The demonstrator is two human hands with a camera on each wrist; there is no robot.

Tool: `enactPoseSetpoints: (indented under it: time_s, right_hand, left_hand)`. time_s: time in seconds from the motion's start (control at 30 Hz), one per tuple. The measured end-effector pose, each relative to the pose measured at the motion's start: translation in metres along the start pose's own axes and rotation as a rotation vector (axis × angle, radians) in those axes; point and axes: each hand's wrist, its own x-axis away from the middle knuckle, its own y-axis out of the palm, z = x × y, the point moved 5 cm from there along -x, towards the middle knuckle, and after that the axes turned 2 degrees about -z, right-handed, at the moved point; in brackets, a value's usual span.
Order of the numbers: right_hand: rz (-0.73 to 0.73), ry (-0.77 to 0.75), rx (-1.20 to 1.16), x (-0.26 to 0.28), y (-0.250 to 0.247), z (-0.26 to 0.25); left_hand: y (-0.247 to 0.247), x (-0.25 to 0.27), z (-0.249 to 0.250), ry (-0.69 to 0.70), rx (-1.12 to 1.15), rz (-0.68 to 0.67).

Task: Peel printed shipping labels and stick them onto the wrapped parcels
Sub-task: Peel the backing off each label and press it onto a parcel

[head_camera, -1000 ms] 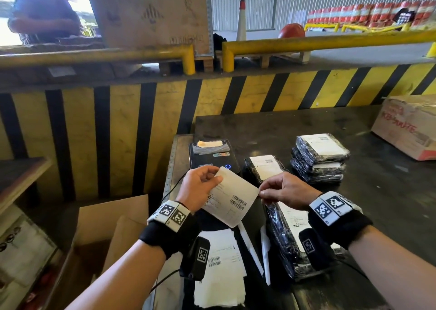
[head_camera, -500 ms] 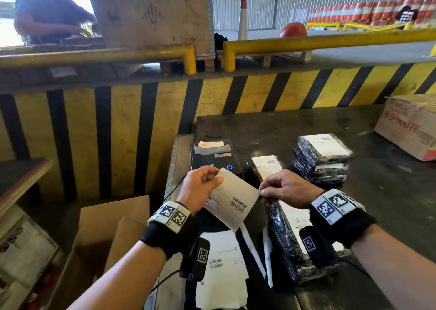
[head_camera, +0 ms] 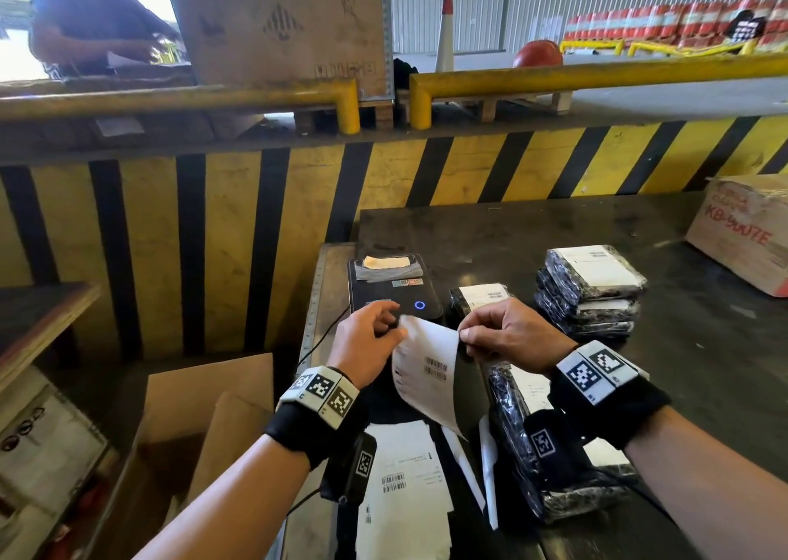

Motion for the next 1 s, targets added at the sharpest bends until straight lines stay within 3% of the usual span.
enactPoseSetpoints:
  time_s: [0.07, 0.3, 0.57, 0.83, 1.0]
  right_hand:
    - [0.024, -0.015, 0.015, -0.005, -0.001, -0.001]
    - [0.122, -0.108, 0.023, -0.016, -0.002, -0.012]
    - [0.093, -0.103, -0.002, -0.014, 0.002, -0.01]
    - [0.142, -0.052, -0.011, -0.009, -0.004, 0.009]
    - [0.257, -0.046, -0.185, -0.006, -0.008, 0.007]
  left_hand:
    - [0.001, 0.002, 0.01, 0.045, -0.03, -0.011]
    - [0.016, 0.006, 0.047, 0.079, 0.262, -0.164]
    - [0.024, 0.006, 0.045, 0.038, 0.311, -0.222]
    - [0.023, 0.006, 0.043, 0.06, 0.281, -0.155]
    - [0.019, 0.004, 0.046, 0.05, 0.355, -0.08]
